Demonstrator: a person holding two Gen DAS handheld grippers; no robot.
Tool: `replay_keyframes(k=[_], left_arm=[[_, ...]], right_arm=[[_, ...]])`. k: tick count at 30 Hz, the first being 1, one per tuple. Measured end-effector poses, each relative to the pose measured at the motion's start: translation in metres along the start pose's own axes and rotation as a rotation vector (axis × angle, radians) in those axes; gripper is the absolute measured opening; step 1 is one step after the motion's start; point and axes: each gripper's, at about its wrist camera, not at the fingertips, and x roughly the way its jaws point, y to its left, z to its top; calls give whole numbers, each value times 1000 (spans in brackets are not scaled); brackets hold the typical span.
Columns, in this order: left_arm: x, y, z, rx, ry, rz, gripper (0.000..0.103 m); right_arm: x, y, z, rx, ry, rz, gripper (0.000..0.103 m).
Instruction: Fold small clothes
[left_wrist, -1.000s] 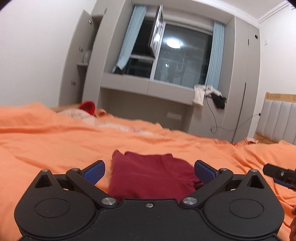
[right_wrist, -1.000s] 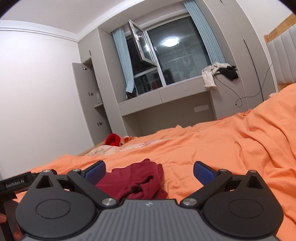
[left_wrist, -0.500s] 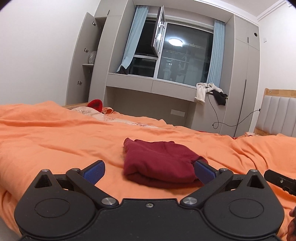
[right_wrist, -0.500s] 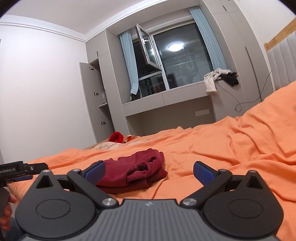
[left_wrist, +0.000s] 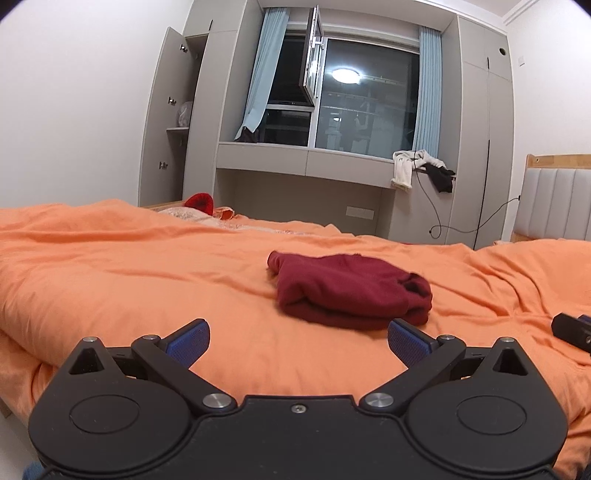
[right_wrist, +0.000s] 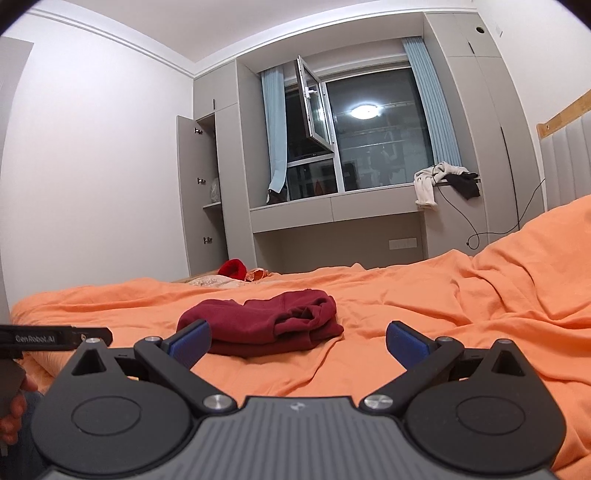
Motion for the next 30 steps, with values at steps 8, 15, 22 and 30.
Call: replay_keyframes(k=[8, 15, 22, 30], left_arm=[[-7, -4, -12, 33, -46, 3, 102], [-8, -13, -20, 74, -34, -2, 102], [-4, -18, -23, 94, -10, 4, 102], [-3, -21, -25, 106, 0, 7, 102]], right_arm=[[-4, 7, -9, -55, -46, -41, 103], [3, 12, -17, -77, 7, -23, 103], [5, 9, -19, -72, 24, -31, 103], [4, 6, -19, -54, 29, -43, 103]])
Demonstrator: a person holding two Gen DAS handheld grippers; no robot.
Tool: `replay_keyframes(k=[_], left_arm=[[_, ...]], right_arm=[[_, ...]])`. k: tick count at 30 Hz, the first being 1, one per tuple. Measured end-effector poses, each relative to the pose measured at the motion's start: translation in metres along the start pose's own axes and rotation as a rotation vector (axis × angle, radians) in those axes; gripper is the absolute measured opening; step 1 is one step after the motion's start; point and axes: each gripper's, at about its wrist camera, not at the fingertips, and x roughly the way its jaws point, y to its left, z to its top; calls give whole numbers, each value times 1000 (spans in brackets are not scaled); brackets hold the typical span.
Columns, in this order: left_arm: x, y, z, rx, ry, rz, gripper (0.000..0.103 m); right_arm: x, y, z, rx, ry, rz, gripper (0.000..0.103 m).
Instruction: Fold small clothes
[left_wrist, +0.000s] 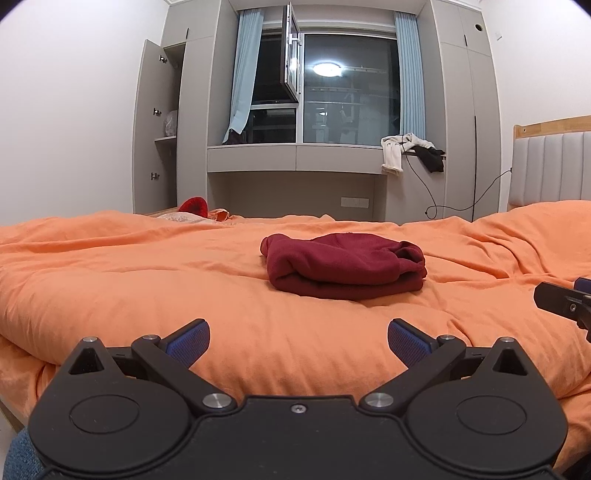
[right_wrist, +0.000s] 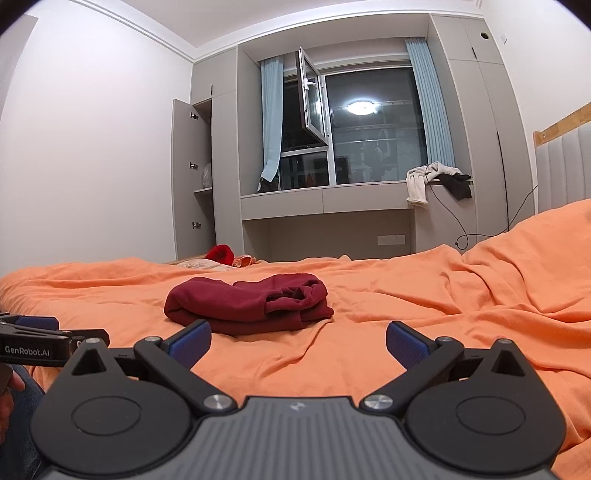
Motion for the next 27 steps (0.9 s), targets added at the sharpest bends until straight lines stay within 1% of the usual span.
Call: replay_keyframes(k=[27], left_arm=[[0, -1, 0, 0, 2, 0, 102]], right_arm=[[0, 0, 1, -7, 7, 0, 103]])
